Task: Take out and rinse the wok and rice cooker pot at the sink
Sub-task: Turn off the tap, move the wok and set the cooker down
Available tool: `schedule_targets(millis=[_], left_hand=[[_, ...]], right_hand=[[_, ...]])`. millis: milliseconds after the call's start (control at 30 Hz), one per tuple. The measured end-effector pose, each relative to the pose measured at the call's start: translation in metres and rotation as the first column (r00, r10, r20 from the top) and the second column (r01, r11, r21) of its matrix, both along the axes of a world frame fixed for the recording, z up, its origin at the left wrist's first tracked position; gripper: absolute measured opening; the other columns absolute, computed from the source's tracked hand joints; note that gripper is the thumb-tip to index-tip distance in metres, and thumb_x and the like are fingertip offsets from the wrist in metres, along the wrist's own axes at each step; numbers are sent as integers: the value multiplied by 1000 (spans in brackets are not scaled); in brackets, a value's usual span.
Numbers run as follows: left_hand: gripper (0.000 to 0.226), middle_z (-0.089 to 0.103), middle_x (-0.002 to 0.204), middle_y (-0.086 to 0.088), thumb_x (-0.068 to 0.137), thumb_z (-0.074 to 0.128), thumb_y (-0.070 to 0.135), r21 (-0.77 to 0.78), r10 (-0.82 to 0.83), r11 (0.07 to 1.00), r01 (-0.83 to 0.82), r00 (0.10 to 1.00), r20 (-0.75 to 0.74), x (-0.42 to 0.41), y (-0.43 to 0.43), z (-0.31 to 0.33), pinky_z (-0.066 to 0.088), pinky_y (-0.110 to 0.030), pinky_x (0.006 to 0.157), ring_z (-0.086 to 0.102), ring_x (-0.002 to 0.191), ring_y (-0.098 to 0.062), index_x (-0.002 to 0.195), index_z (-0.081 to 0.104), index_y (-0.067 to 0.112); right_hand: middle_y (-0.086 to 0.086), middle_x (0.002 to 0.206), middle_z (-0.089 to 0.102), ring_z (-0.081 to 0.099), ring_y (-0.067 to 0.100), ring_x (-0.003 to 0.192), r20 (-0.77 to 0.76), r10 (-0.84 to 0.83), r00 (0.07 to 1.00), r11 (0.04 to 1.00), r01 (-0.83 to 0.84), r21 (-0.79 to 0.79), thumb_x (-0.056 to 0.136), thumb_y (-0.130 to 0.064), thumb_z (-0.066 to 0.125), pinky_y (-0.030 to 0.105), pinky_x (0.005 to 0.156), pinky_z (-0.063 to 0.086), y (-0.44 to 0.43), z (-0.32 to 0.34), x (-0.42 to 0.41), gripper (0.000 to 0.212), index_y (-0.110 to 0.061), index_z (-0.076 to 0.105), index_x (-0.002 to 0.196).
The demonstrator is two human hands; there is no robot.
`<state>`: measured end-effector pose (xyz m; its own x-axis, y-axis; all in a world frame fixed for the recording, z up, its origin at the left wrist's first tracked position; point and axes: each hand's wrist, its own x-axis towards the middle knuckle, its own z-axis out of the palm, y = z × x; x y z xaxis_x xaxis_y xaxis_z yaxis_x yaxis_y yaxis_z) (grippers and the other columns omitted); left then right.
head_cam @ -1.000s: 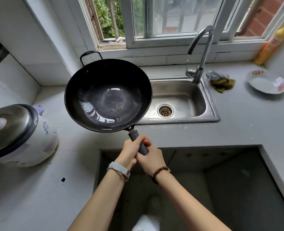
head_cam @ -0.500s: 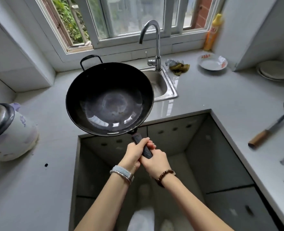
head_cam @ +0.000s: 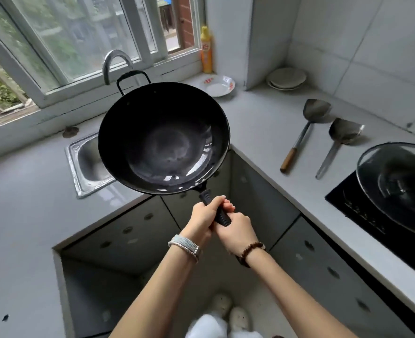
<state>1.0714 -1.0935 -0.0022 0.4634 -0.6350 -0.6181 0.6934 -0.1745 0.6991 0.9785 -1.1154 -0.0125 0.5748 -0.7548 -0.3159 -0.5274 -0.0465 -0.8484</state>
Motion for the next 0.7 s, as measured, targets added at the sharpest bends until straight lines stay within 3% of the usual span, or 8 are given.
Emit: schedule_targets(millis=[233, 367, 500, 700], left_hand=[[21, 58, 53, -7, 93, 58, 4, 10, -290, 957, 290, 956, 30, -24, -53, 11, 55, -26, 57, 59, 49, -16, 72, 56, 1], [21, 55, 53, -8, 93, 57, 4, -4, -449, 894, 449, 893, 11, -38, -80, 18, 50, -24, 52, 55, 46, -16, 73, 54, -1], [19, 62, 56, -4, 92, 59, 8, 51, -625, 780, 624, 774, 100, -54, -99, 17, 52, -26, 63, 59, 51, -14, 75, 59, 3], [18, 60, 55, -3, 94, 58, 8, 14, -788, 615, 789, 614, 50, -95, -111, 25, 52, -25, 64, 58, 53, -15, 76, 57, 5]], right_hand=[[-2, 61, 62, 55, 10, 52, -19, -303, 953, 953, 303, 0, 82, -35, 66, 19, 45, 37, -25, 9, -23, 20, -16, 65, 74], [5, 68, 70, 65, 18, 61, 27, -505, 862, 863, 505, 22, 79, -34, 67, 32, 56, 49, -35, 11, -28, 22, -12, 68, 80], [1, 59, 64, 54, 11, 49, 52, -650, 758, 759, 650, 22, 81, -28, 68, 24, 47, 39, -38, 16, -39, 15, -15, 63, 75], [-4, 46, 56, 52, 11, 37, 47, -802, 595, 596, 803, -4, 82, -29, 66, 21, 41, 37, -34, 21, -70, 14, -23, 60, 70]])
